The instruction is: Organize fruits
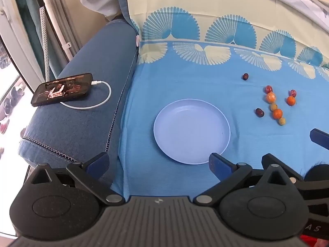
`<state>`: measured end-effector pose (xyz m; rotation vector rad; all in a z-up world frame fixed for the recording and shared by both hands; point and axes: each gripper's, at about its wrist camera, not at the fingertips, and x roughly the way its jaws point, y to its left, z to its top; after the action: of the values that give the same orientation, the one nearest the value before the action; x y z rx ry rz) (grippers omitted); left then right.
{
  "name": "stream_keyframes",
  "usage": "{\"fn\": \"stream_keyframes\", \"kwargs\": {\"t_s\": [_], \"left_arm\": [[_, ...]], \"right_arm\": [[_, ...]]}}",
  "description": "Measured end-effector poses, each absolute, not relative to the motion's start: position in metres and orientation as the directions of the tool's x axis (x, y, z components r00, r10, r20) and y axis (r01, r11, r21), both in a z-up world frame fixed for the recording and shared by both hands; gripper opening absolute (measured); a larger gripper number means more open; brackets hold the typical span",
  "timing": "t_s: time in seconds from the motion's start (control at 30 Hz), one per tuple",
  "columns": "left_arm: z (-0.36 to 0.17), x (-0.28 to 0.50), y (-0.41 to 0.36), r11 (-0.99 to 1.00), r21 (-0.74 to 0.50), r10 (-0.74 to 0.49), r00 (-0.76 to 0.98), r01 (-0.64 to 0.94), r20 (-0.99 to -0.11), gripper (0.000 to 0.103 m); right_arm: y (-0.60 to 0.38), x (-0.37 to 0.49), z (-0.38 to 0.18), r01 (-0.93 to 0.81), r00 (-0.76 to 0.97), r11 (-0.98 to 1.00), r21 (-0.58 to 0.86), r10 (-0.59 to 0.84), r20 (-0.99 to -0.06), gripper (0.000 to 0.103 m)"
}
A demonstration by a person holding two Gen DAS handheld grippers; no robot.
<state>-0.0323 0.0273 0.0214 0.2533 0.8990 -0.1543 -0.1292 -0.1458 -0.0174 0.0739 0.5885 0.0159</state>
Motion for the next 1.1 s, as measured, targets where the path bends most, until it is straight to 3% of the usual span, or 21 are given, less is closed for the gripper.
{"fn": "stream_keyframes", "kwargs": {"t_s": [1.1], "left_arm": [[0.0171,-0.029,0.03,0.962,0.149,-0.02,0.606,0.228,-0.796,0.103]], "right_arm": [[-0.1418,-0.1285,-0.0235,-0.008,0.844,0.997,0.073,0.045,-0.534,0.103]]}}
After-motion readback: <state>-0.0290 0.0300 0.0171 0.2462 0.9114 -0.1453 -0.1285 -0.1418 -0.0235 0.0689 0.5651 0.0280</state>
